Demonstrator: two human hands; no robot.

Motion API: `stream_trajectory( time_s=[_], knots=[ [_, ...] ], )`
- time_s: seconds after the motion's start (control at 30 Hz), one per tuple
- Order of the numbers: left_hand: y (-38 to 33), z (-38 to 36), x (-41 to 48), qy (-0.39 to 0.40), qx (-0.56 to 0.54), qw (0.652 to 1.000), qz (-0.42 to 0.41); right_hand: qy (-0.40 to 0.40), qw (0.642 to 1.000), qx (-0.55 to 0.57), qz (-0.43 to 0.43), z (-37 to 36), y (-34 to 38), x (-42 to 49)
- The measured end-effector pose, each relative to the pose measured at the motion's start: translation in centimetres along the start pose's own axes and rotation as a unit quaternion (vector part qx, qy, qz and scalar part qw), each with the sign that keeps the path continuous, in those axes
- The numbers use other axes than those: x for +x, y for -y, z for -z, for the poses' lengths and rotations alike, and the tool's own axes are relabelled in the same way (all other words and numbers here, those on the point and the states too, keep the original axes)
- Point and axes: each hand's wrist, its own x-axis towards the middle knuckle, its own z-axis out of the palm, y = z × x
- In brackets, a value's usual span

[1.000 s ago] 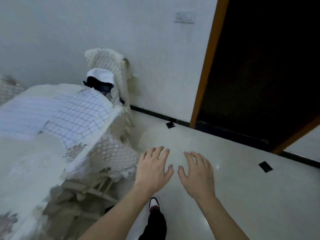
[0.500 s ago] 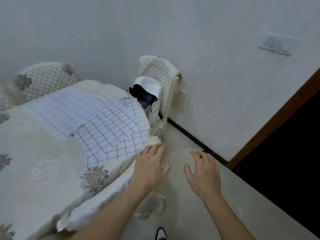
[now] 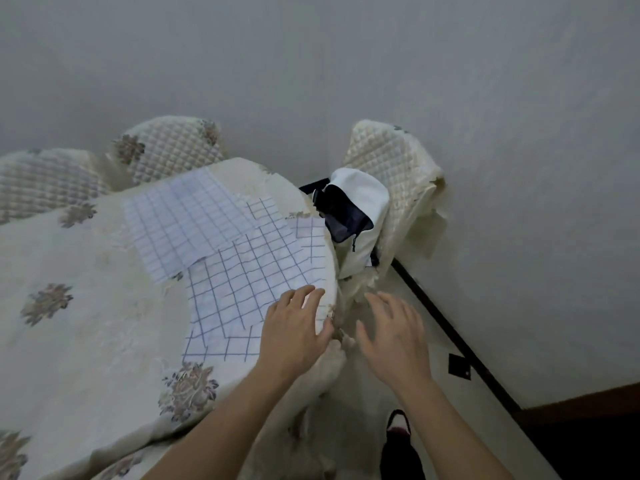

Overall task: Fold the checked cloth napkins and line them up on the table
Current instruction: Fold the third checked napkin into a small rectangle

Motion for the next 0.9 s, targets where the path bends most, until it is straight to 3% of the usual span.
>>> stream_trajectory(
  time_s=[0.23,0.4,0.63,0.9],
  knots=[
    [-2.4,-2.5,7.0,0.042,0.017,0.989,0.144,0.045,0.995,0.038,0.081,-0.6,-5.6,10.8],
    [-2.6,-2.4,8.7,0.027,0.019,0.973,0.230,0.074,0.984,0.035,0.160,-0.3,-6.9,16.8],
    [-0.5,-1.5,6.5,0.030,0.027,0.943,0.331,0.125,0.954,0.036,0.272,-2.5,-4.0,20.8],
    [4.0,-1.1,2.9,0.126,0.059,0.916,0.375,0.141,0.936,0.053,0.318,-6.5,0.3,22.6]
  ],
)
